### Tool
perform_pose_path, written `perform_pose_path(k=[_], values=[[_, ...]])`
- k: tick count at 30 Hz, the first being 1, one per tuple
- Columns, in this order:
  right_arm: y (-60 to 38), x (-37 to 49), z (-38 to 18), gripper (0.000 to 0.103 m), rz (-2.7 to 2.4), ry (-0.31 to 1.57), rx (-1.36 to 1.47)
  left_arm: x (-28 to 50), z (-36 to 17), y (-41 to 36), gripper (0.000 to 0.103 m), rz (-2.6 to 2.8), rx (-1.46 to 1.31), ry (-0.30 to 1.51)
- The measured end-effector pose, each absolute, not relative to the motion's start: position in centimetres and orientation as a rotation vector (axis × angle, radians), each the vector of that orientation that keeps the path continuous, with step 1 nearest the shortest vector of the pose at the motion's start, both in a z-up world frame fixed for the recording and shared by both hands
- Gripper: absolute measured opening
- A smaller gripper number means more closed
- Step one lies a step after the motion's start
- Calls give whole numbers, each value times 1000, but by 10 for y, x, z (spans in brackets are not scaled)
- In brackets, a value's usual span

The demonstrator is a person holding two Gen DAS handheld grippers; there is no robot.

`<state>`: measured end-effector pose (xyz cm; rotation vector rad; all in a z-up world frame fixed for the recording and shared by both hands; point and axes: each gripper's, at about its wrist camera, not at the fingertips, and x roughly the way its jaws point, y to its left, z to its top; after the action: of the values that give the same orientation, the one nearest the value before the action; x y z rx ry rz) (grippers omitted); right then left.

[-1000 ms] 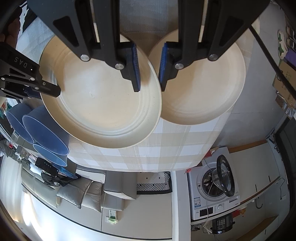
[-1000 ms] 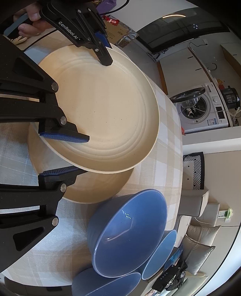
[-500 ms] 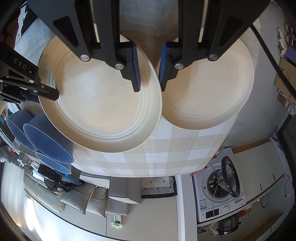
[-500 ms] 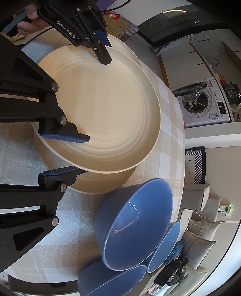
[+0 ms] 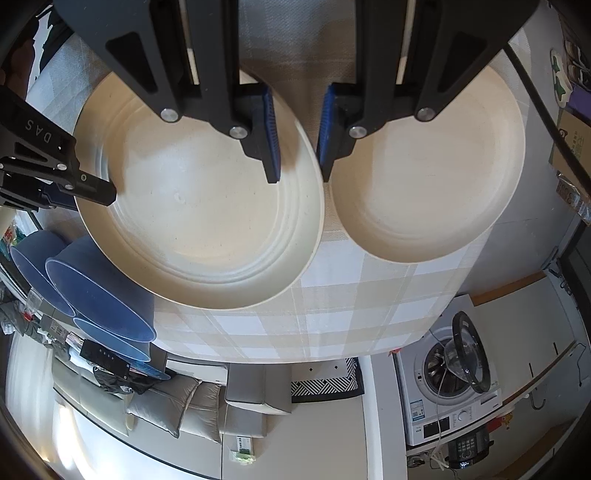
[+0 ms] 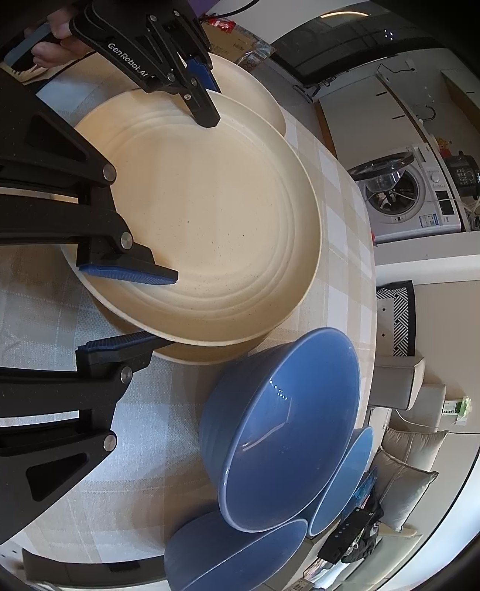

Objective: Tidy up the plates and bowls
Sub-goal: 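Lower the held cream plate onto the other cream plate with the right tool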

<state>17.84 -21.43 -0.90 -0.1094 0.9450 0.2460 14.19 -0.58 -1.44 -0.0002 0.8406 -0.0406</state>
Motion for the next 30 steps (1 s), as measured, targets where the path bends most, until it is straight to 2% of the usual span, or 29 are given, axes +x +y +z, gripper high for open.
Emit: perform_pose_path(k=[30], values=[[-214, 185, -11, 26, 208, 937, -188, 157, -24, -15, 19, -40, 33, 867]])
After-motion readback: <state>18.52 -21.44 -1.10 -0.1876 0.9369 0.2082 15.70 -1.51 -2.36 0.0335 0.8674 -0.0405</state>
